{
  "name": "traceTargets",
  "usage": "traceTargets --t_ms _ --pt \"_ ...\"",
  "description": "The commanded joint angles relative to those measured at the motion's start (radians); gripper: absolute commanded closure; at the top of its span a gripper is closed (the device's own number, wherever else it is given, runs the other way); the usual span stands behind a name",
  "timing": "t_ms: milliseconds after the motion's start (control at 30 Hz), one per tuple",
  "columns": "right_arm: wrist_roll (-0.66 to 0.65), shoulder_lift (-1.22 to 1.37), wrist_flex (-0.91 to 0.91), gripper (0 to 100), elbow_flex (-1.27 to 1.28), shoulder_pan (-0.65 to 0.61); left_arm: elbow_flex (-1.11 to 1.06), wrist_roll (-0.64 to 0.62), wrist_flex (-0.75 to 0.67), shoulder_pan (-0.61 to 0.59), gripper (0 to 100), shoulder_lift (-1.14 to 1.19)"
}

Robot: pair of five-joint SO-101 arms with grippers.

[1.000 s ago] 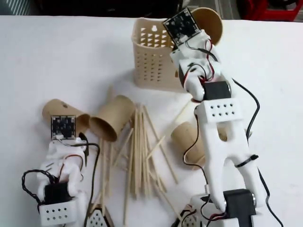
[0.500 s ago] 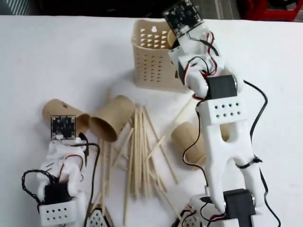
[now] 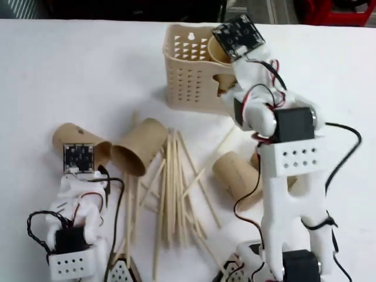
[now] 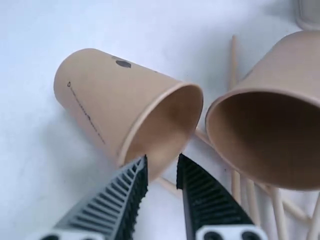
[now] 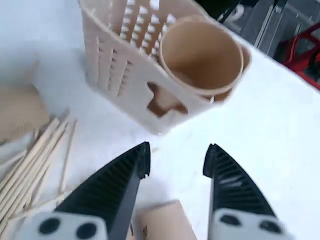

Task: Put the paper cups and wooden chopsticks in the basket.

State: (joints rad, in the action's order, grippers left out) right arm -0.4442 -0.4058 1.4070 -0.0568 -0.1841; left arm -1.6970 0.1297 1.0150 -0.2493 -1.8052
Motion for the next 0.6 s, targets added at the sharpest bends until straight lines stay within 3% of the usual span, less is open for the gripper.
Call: traceTargets --t_ms 0,200,433,567 --pt "0.014 -0.054 0.085 81.1 -0.051 0.064 0.083 0.127 0.06 -0.013 89 -0.008" --pt "0.052 -0.113 0.255 81.1 -0.049 0.177 0.152 0.328 0.086 -0.013 88 -0.008" --pt "0.127 -0.139 0.303 80.9 0.051 0.349 0.315 0.347 0.081 -0.007 88 -0.008" --pt "0.133 -0.17 0.278 80.9 0.18 0.409 0.341 0.347 0.046 -0.005 76 -0.004"
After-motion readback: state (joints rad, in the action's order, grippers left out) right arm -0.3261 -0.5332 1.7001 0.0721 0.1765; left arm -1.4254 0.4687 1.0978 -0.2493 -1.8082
